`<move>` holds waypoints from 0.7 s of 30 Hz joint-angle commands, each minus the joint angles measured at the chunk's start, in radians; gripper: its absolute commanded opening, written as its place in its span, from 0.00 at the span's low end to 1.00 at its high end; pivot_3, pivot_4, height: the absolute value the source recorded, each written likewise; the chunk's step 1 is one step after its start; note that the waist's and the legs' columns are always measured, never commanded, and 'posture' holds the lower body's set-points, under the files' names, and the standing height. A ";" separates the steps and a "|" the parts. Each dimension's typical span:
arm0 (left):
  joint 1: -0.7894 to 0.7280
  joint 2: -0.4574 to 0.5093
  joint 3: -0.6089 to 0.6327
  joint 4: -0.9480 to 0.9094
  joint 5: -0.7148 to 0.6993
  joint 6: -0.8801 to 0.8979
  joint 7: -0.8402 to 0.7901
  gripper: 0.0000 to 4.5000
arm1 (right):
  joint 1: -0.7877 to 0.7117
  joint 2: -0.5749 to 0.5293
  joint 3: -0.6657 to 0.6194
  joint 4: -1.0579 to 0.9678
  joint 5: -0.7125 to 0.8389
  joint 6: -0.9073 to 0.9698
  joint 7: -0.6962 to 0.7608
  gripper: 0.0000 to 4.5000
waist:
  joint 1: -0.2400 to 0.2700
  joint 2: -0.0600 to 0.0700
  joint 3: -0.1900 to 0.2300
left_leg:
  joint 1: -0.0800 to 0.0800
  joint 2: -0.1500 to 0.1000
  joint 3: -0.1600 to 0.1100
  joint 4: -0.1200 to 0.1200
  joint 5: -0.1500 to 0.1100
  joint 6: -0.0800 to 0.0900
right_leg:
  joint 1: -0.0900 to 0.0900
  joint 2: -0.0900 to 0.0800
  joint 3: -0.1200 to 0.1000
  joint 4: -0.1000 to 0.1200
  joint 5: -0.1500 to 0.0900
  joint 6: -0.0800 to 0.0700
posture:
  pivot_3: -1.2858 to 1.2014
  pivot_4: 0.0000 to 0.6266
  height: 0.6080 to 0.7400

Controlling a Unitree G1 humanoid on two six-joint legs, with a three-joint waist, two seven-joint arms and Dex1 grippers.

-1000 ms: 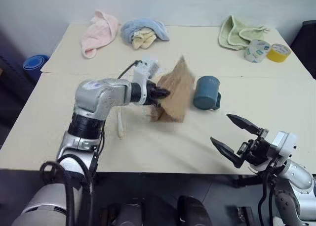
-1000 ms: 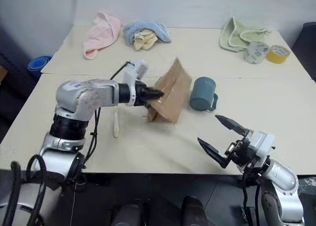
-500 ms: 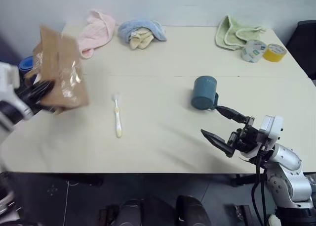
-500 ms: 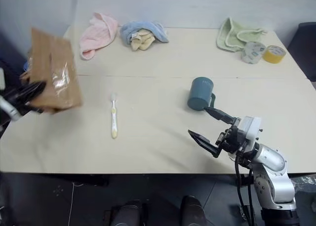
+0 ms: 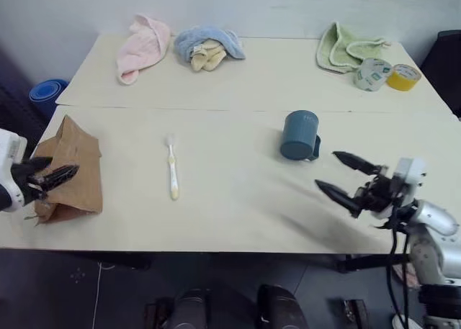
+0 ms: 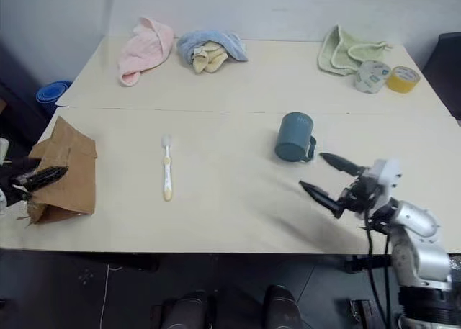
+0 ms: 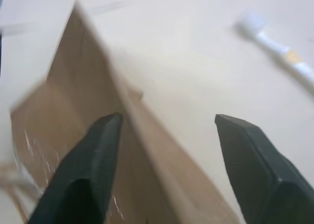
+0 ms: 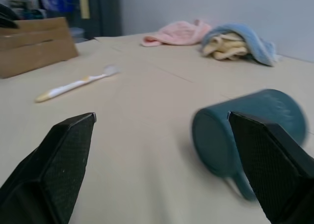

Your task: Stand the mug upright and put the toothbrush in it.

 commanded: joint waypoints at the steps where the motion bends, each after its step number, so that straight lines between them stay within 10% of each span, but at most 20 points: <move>1: 0.016 0.067 0.110 0.037 -0.042 -0.114 -0.210 0.76 | -0.071 -0.105 -0.046 0.028 0.068 0.278 -0.124 1.00 | -0.007 0.000 0.000 | 0.000 0.000 0.001 0.000 0.000 0.000 | 0.000 0.000 0.000 0.000 0.000 0.000 | 0.52 0.24 1.00; 6: -0.130 -0.026 0.066 0.010 -0.118 -0.445 -0.384 0.76 | -0.324 -0.175 0.072 0.170 0.001 0.693 -0.354 1.00 | -0.022 0.001 0.001 | 0.000 0.001 0.004 0.000 0.000 0.000 | -0.001 0.000 0.001 -0.001 -0.001 -0.002 | 0.52 0.24 1.00; 10: -0.120 -0.142 -0.080 -0.143 -0.262 -0.337 -0.379 0.76 | -0.582 -0.079 0.176 0.297 -0.073 0.926 -0.517 1.00 | -0.027 0.004 0.000 | 0.000 0.001 0.006 0.000 0.000 0.000 | -0.003 -0.002 0.000 0.002 -0.001 -0.002 | 0.52 0.24 1.00; 13: -0.097 -0.203 -0.148 -0.212 -0.286 -0.319 -0.343 0.94 | -0.670 -0.030 0.222 0.367 -0.142 0.958 -0.565 1.00 | -0.031 0.004 0.000 | -0.002 0.001 0.005 0.000 0.000 0.000 | -0.009 -0.002 0.000 0.010 0.000 -0.002 | 0.52 0.24 1.00; 21: 0.002 -0.323 -0.279 -0.405 -0.307 -0.311 -0.233 0.94 | -0.848 0.053 0.353 0.649 -0.323 0.858 -0.549 1.00 | -0.043 0.003 0.000 | -0.015 0.000 0.004 0.005 -0.001 0.001 | -0.018 -0.003 -0.001 0.010 0.001 0.001 | 0.52 0.24 1.00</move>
